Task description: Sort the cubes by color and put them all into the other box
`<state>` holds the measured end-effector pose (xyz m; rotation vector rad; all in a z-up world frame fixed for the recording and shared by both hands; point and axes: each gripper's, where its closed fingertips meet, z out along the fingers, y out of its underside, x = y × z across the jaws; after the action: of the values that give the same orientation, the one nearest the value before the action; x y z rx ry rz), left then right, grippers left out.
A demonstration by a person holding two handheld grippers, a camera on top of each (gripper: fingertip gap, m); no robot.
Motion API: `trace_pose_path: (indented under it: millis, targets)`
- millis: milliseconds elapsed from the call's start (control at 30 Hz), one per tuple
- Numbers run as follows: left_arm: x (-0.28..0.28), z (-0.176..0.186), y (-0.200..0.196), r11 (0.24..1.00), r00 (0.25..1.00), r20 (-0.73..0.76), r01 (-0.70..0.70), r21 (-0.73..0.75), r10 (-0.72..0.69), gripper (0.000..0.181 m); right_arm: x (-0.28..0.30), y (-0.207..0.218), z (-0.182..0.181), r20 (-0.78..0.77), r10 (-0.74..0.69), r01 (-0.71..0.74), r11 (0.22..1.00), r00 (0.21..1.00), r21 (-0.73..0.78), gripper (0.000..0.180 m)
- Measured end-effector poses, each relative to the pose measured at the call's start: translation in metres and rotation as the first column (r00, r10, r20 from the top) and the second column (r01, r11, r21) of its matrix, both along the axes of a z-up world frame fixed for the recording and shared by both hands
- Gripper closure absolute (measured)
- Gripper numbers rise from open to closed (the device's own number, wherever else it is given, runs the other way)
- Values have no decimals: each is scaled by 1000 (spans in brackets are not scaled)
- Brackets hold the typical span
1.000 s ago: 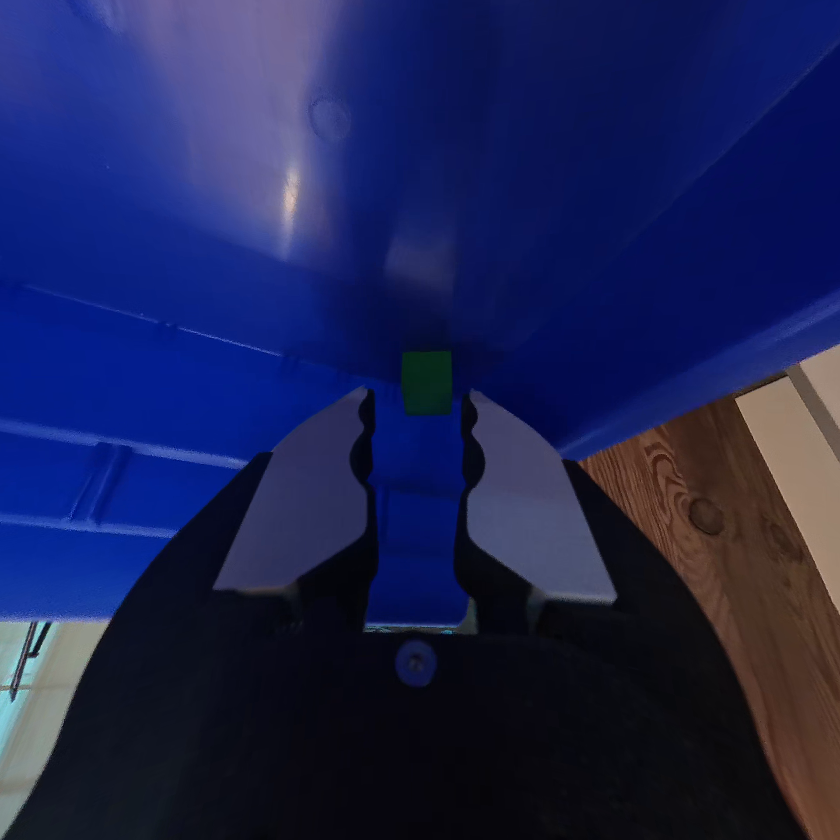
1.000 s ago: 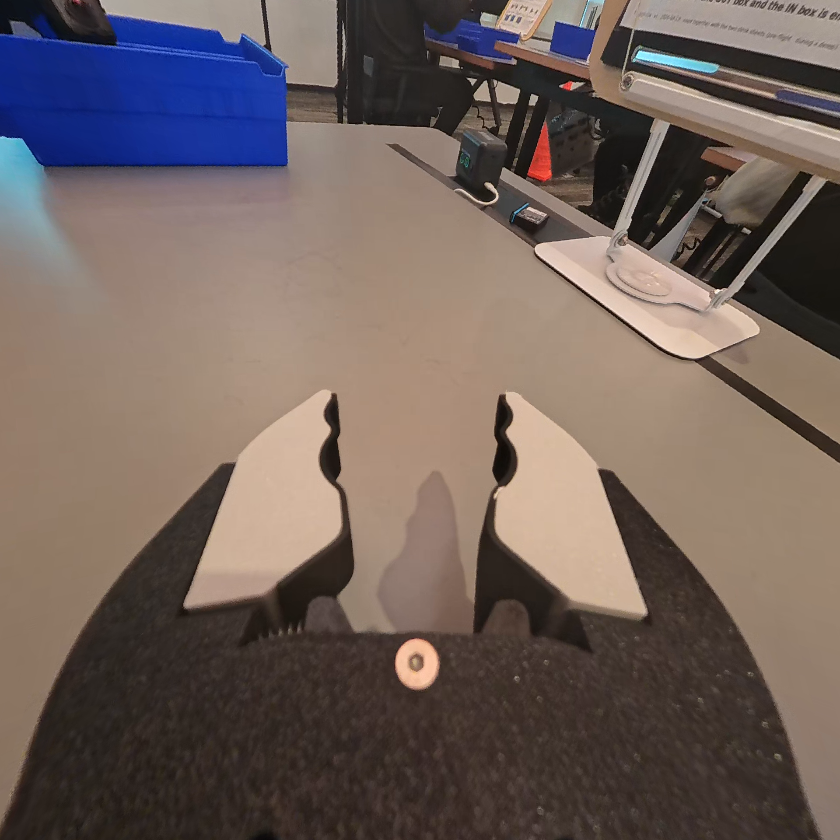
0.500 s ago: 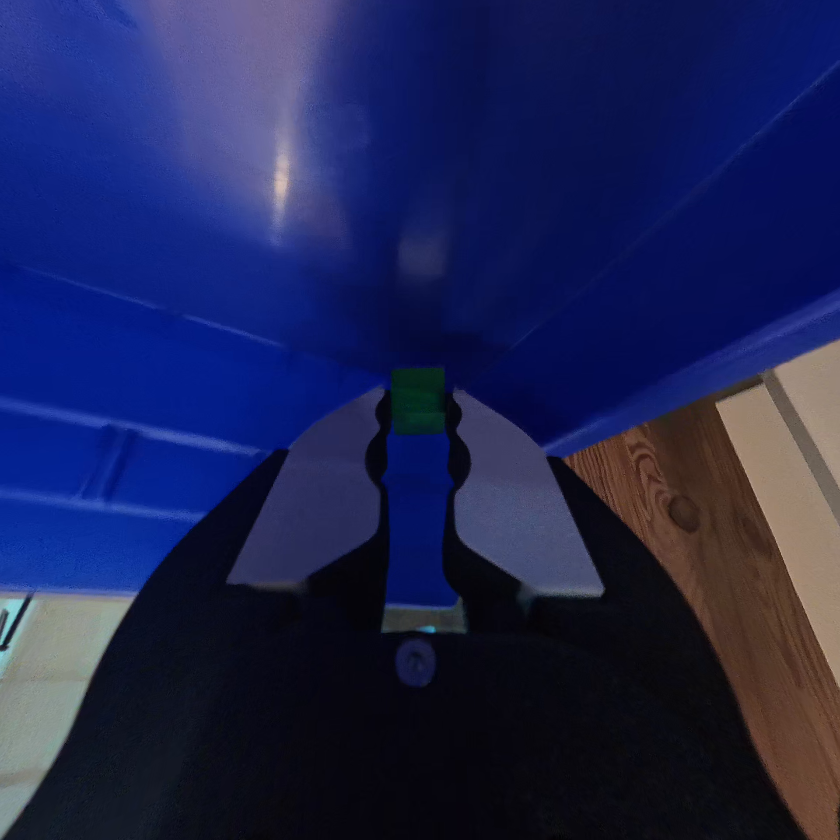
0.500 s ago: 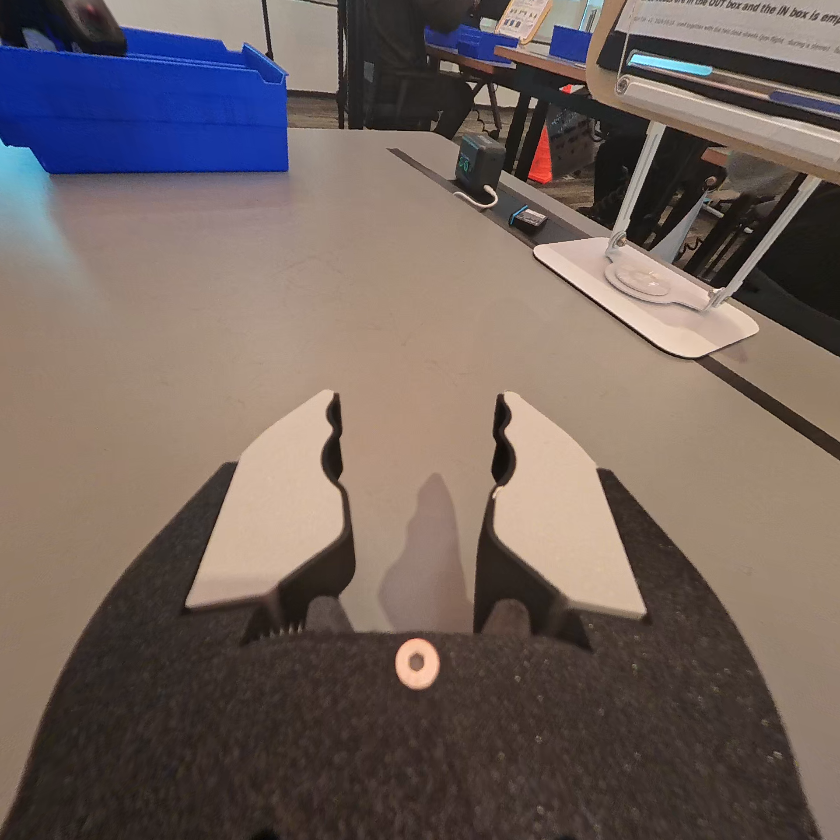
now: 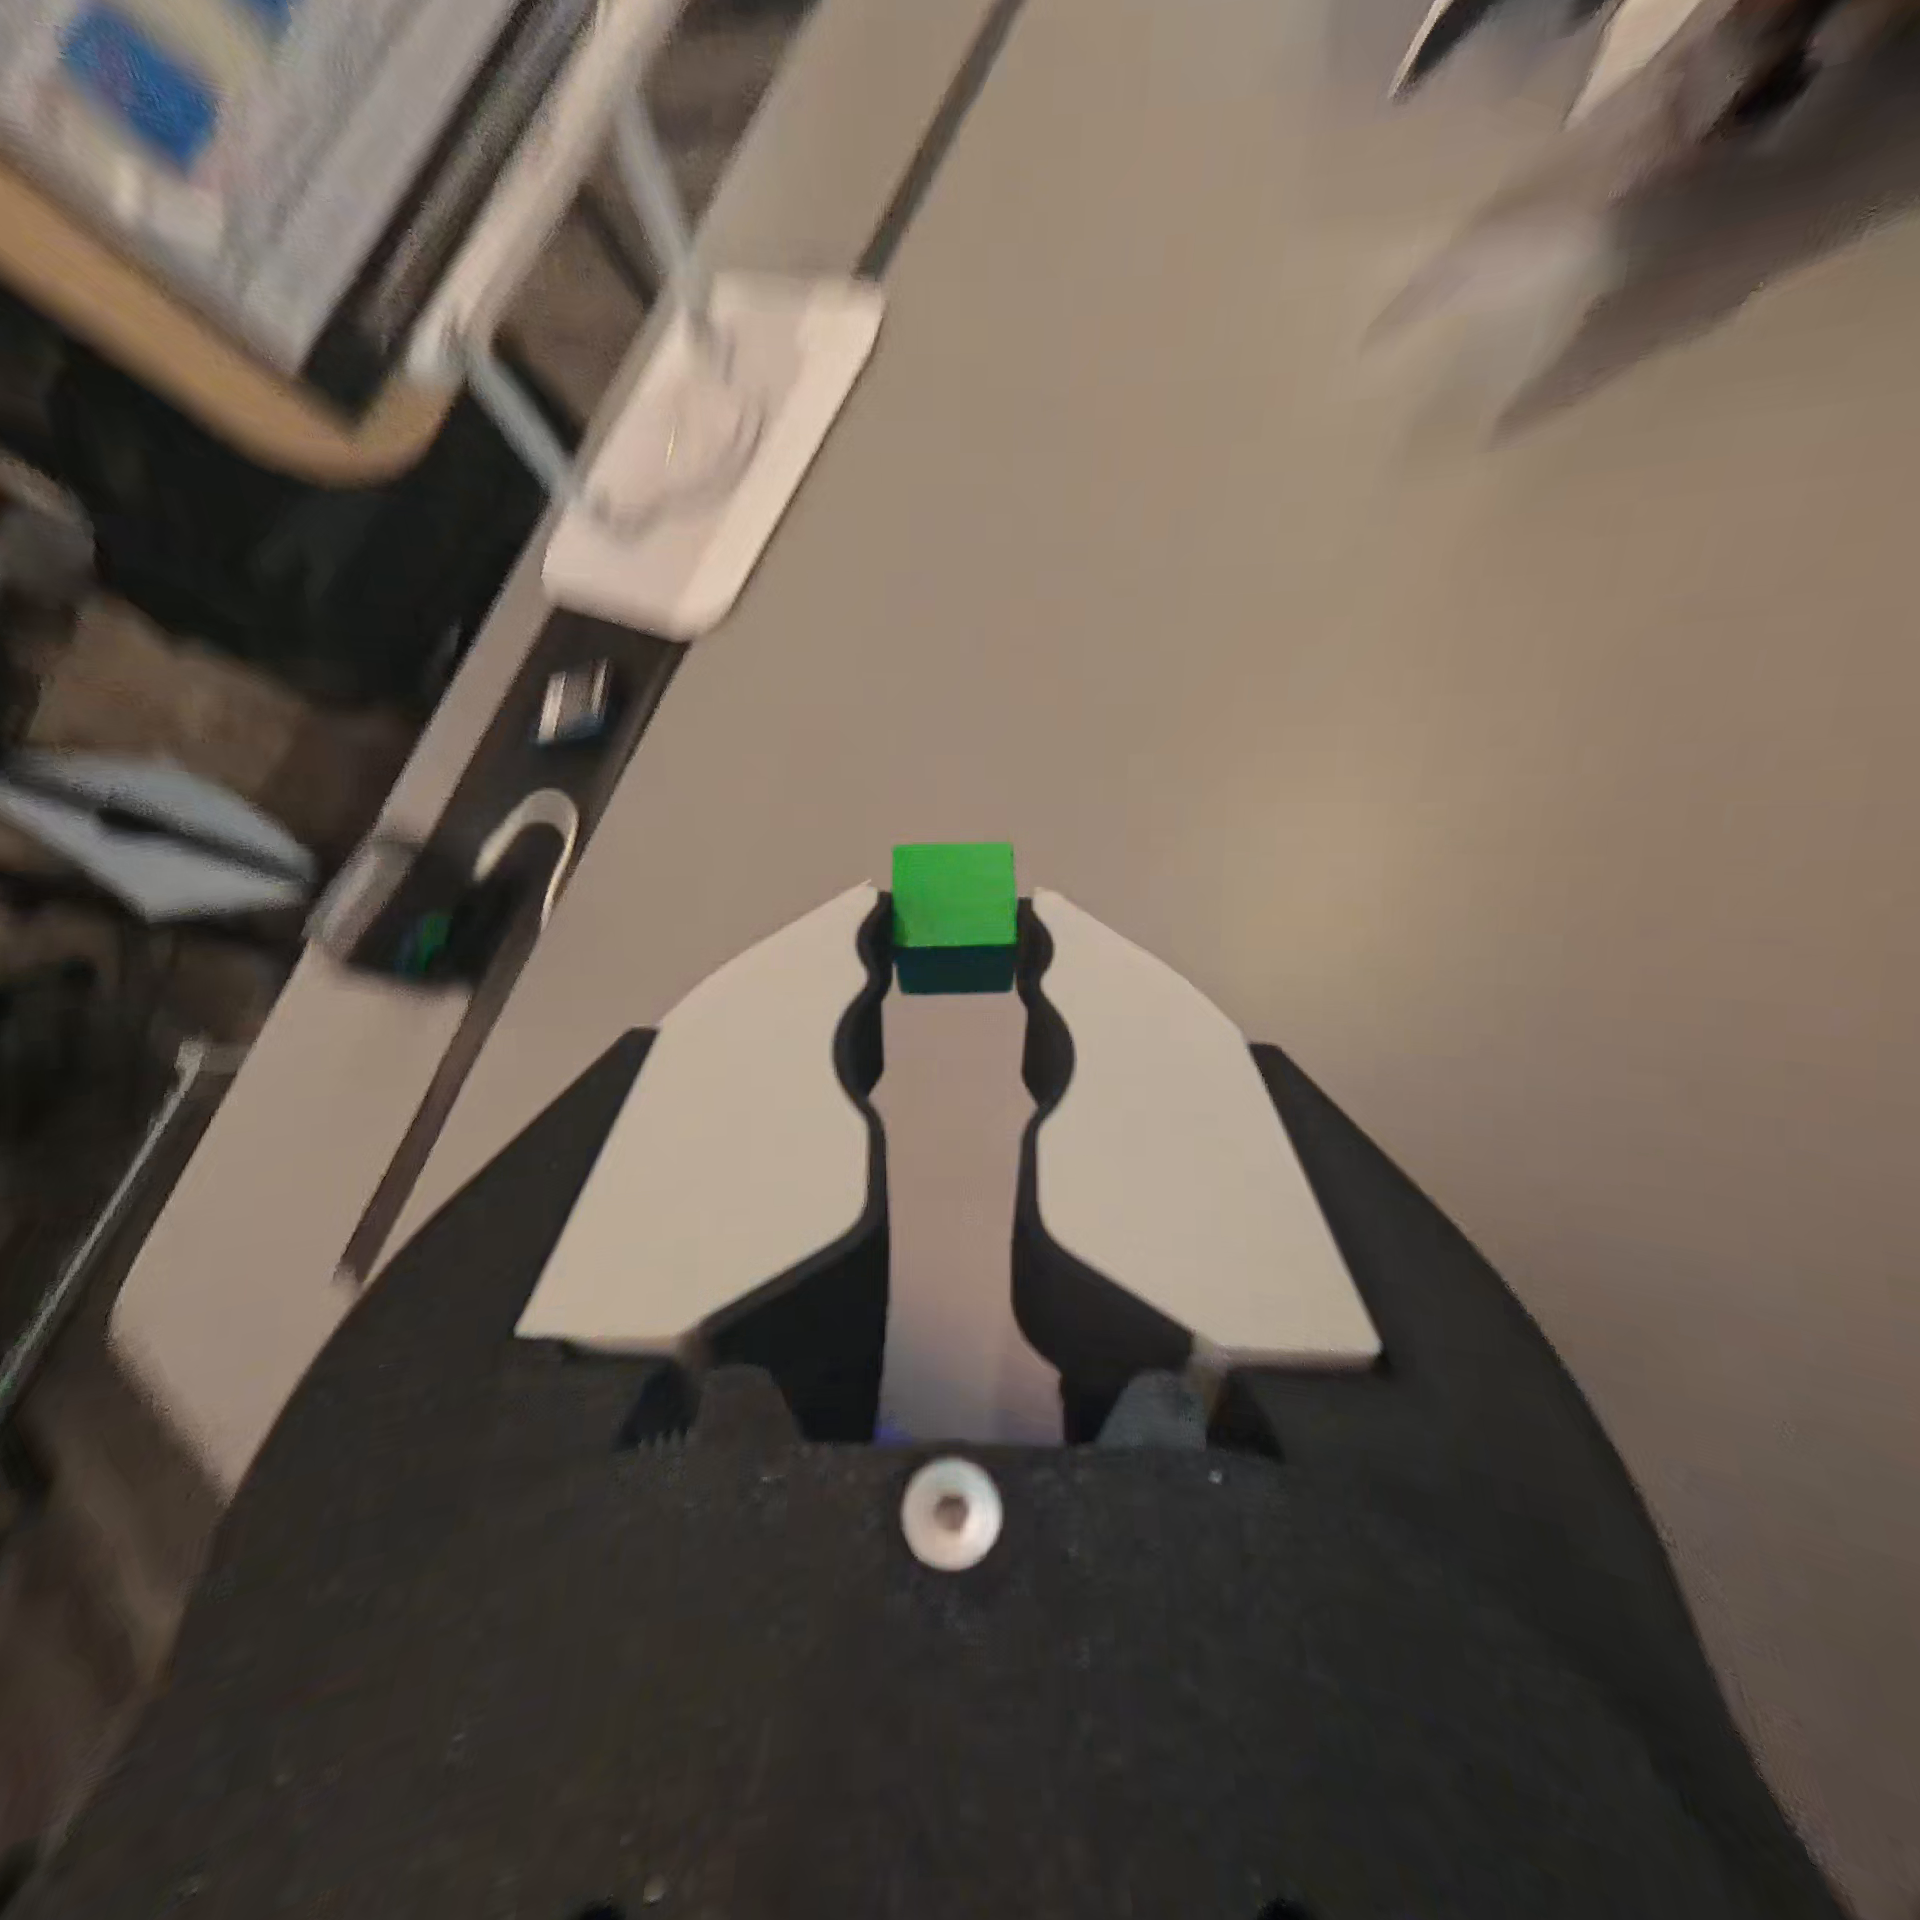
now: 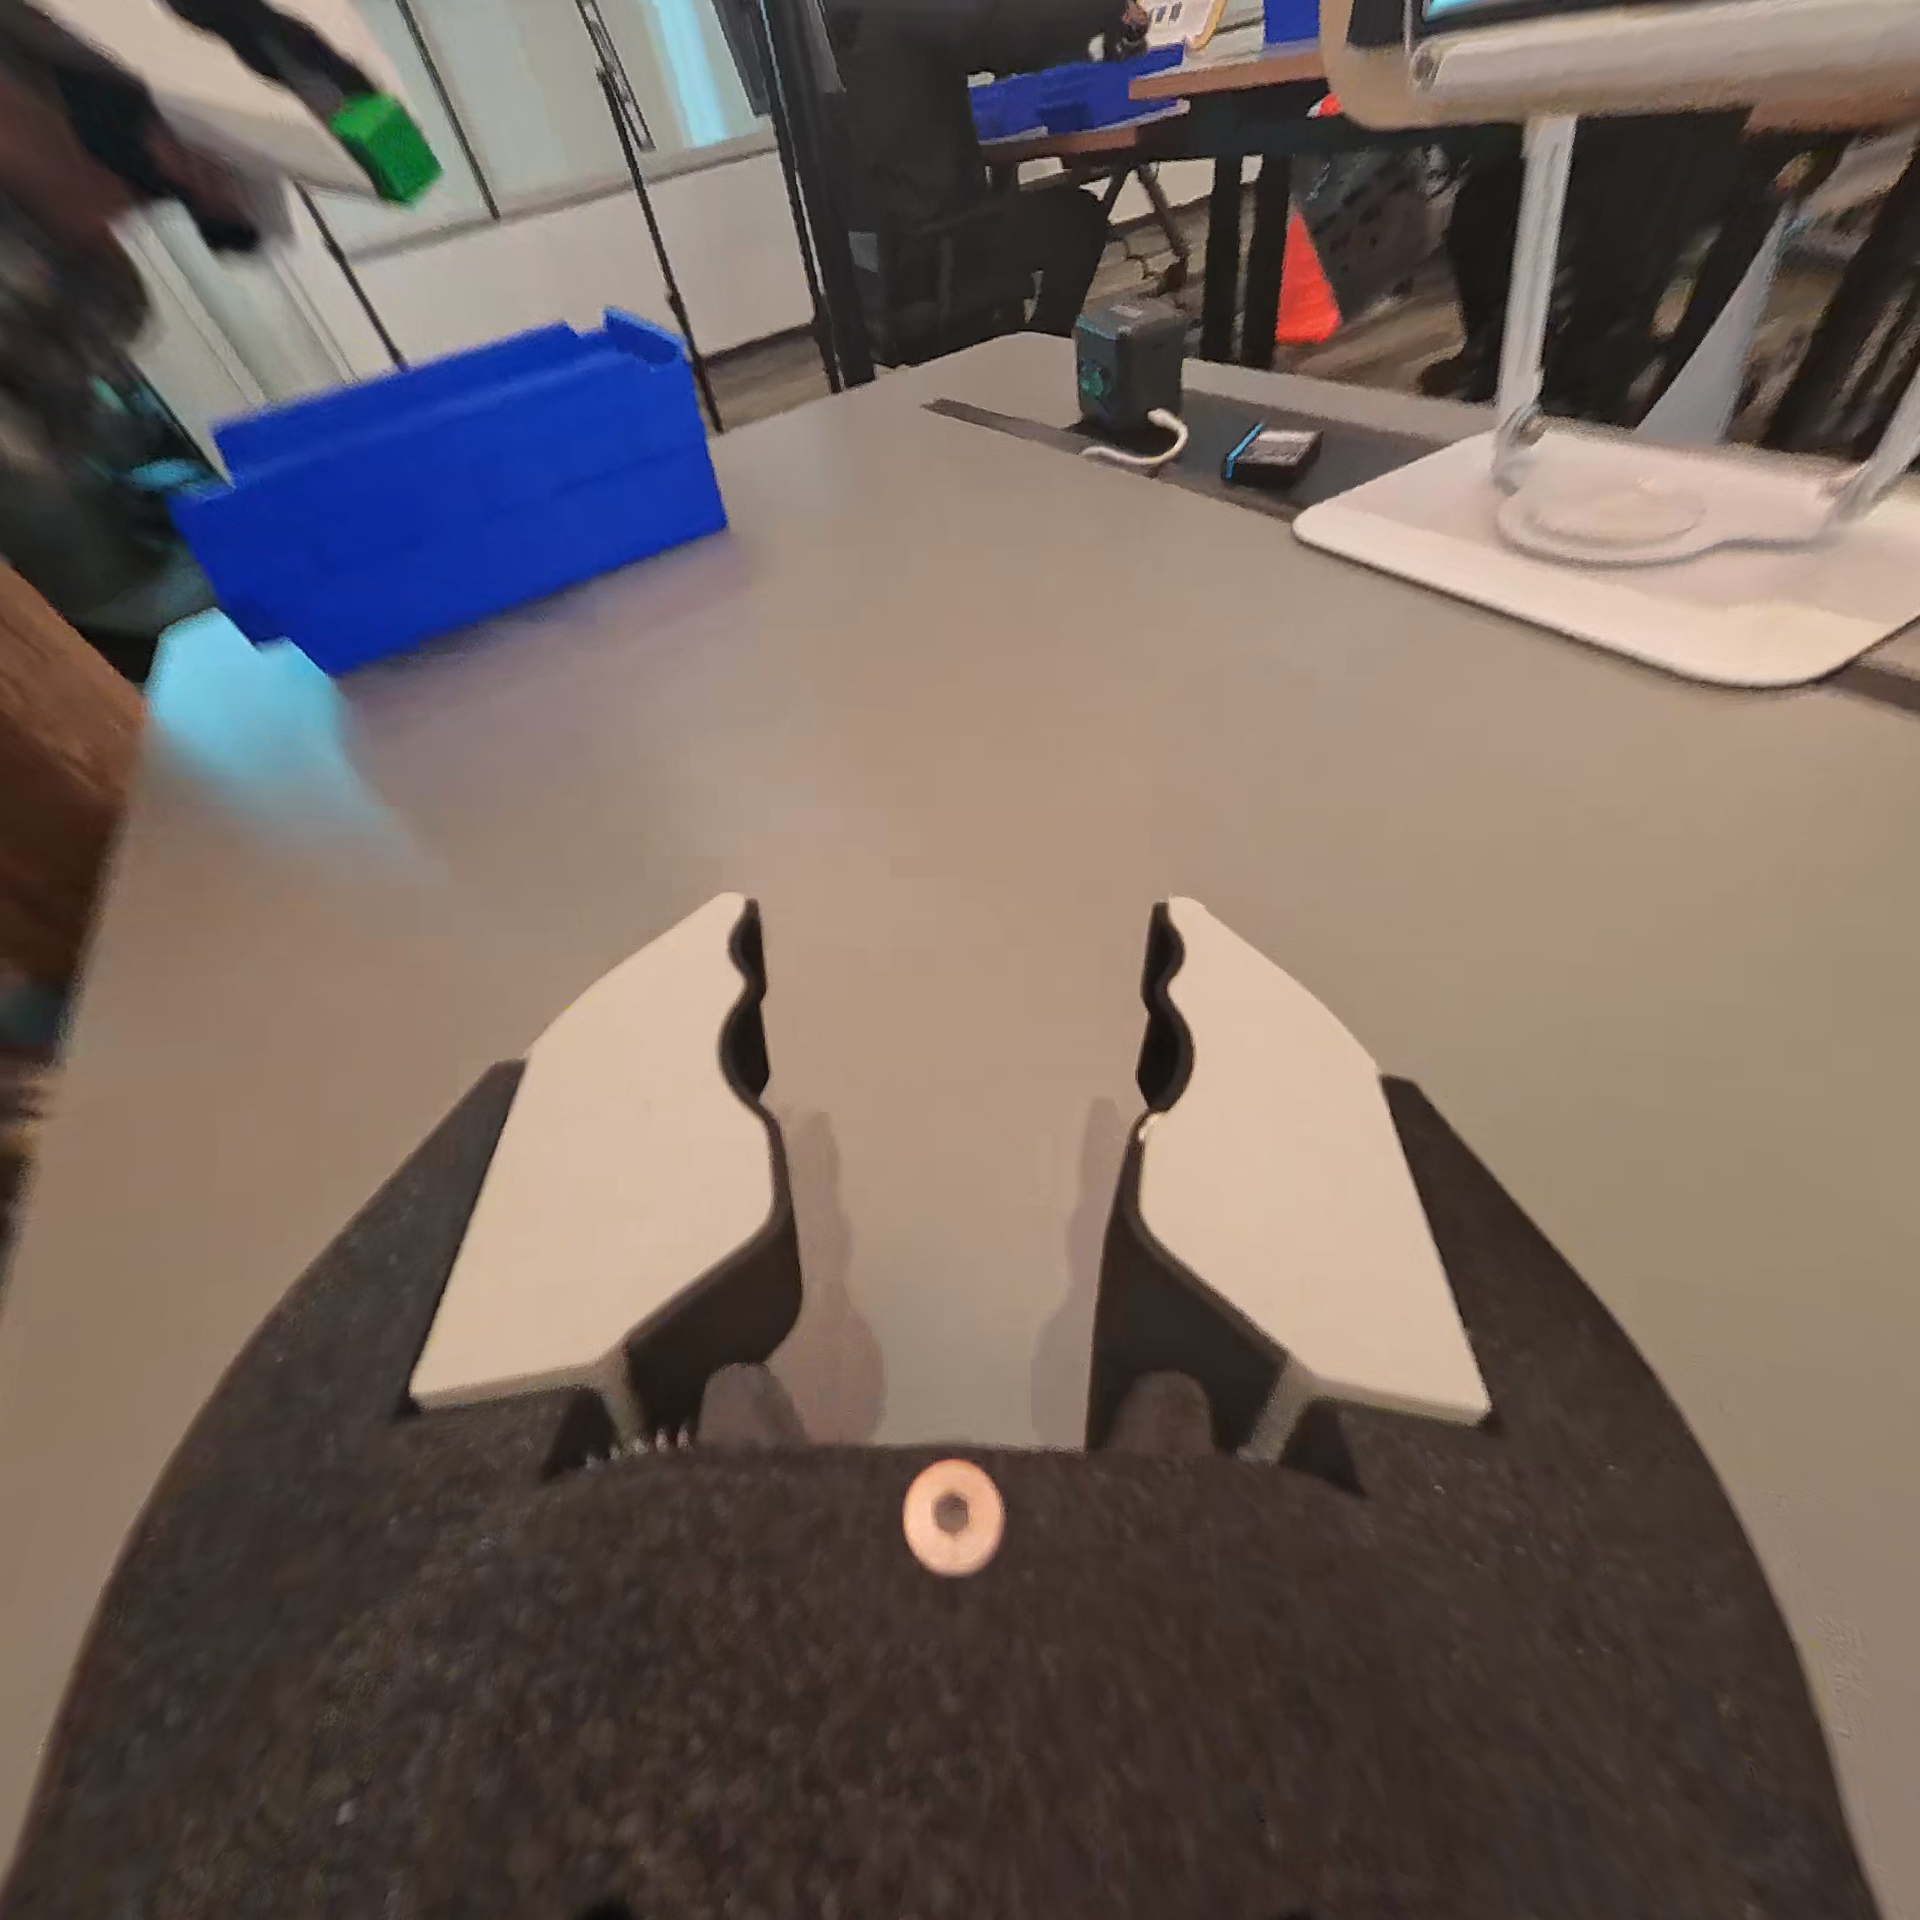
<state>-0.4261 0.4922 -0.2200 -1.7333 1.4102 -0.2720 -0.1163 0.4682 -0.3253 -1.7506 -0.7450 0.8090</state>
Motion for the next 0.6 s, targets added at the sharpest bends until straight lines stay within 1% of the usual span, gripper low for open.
trace_pose_path:
  millis: [67,133,200,267,300,333,400,500,600]
  targets:
    - [60,-5,-10,995,989,106,96,31,-98,159,-12,-5,13,-119,19,-33,993,993,-116,113]
    - [112,-18,-18,983,966,181,176,55,-184,159,-28,-15,27,-270,52,-127,954,961,-270,115]
    - [156,-32,-28,963,927,259,260,75,-271,159,-44,-27,41,-413,75,-258,876,908,-408,118]
    - [187,-46,-35,948,897,309,307,82,-317,159,-54,-35,53,-551,39,-372,778,833,-507,121]
    - [199,-52,-39,940,883,326,328,89,-339,159,-57,-37,55,-592,15,-411,733,806,-541,123]
    - [208,-57,-42,934,870,341,344,97,-355,159,-60,-38,54,-602,-3,-428,700,798,-571,123]
    - [220,-69,-49,925,856,355,372,81,-376,159,-65,-39,47,-586,-12,-435,658,810,-615,125]
    - [224,-81,-57,917,865,309,391,81,-396,159,-74,-38,37,-542,-10,-416,629,841,-657,128]
    - [222,-81,-61,918,860,324,390,79,-393,159,-87,-37,30,-521,9,-420,604,853,-677,130]
